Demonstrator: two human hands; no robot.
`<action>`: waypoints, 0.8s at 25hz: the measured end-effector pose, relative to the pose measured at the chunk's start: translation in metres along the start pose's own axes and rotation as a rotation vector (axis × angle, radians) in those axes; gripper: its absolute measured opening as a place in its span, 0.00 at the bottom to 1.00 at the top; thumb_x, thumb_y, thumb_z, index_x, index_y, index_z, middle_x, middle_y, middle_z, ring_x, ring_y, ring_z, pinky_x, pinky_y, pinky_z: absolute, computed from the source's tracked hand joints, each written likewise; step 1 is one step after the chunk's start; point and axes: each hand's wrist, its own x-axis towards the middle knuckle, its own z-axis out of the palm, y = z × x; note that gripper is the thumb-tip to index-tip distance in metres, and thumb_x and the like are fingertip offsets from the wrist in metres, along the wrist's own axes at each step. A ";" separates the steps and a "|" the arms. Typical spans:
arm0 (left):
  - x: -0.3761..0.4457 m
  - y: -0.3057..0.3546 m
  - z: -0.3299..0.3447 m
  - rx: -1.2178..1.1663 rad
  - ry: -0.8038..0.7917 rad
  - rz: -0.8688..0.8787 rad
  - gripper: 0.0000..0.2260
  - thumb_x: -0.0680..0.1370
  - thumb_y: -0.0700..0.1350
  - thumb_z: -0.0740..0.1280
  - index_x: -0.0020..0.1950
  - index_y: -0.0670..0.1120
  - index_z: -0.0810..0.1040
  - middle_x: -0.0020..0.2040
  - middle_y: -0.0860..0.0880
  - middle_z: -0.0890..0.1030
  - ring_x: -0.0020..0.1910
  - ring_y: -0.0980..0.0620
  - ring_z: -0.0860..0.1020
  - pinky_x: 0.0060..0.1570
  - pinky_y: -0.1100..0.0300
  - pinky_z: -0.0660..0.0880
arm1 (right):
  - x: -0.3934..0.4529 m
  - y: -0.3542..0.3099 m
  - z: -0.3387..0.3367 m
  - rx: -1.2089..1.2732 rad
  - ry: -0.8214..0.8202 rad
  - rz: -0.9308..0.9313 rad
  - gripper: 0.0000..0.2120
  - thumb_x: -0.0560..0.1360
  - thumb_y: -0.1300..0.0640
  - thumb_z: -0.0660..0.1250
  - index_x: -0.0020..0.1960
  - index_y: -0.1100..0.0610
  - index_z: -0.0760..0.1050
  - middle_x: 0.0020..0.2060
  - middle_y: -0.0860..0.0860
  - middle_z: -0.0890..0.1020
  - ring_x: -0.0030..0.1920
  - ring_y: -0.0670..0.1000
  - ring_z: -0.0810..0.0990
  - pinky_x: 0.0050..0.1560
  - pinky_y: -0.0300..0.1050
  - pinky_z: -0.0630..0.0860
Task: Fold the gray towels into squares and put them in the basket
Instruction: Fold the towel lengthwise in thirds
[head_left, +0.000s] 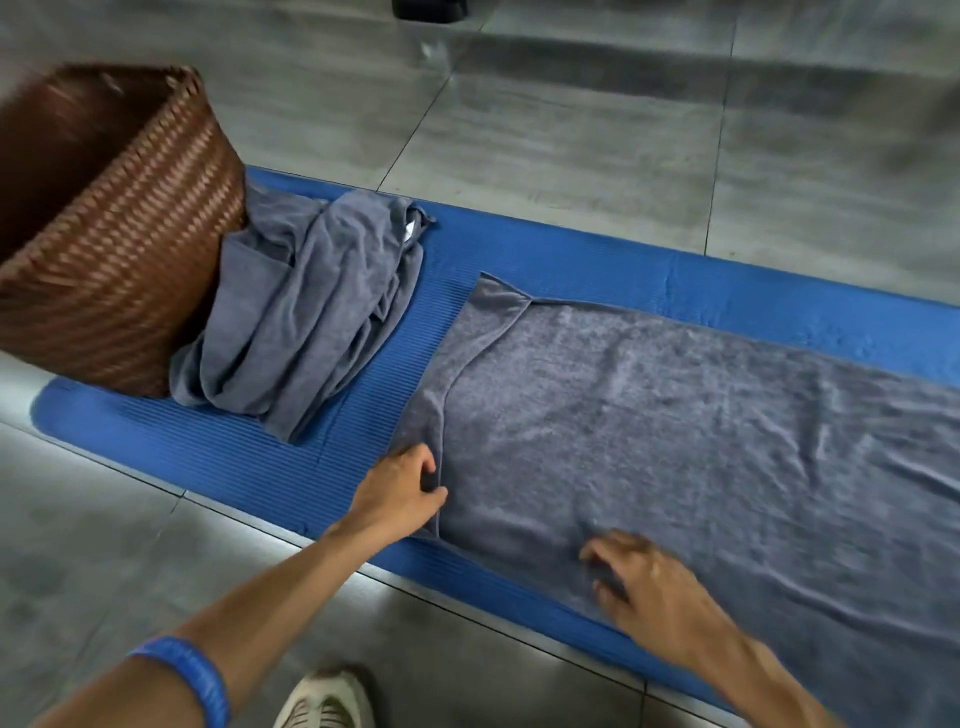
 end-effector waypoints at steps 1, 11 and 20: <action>0.003 0.002 0.002 0.059 -0.031 0.024 0.12 0.74 0.52 0.71 0.51 0.50 0.72 0.51 0.51 0.76 0.52 0.48 0.77 0.50 0.55 0.74 | 0.013 -0.001 -0.018 -0.002 0.010 -0.009 0.14 0.76 0.54 0.64 0.61 0.48 0.75 0.57 0.43 0.78 0.58 0.48 0.77 0.57 0.41 0.73; -0.006 -0.010 0.002 0.083 -0.049 0.048 0.13 0.75 0.58 0.65 0.51 0.50 0.69 0.49 0.52 0.77 0.51 0.50 0.78 0.52 0.55 0.73 | 0.203 -0.083 -0.163 -0.060 -0.115 0.125 0.18 0.78 0.53 0.65 0.68 0.49 0.71 0.62 0.49 0.78 0.57 0.51 0.77 0.56 0.43 0.72; -0.006 -0.021 0.013 0.139 -0.097 0.089 0.14 0.75 0.56 0.61 0.52 0.48 0.77 0.53 0.52 0.76 0.55 0.51 0.75 0.59 0.56 0.68 | 0.301 -0.075 -0.108 0.604 0.203 0.528 0.12 0.74 0.54 0.70 0.57 0.53 0.79 0.61 0.54 0.79 0.61 0.54 0.77 0.53 0.50 0.78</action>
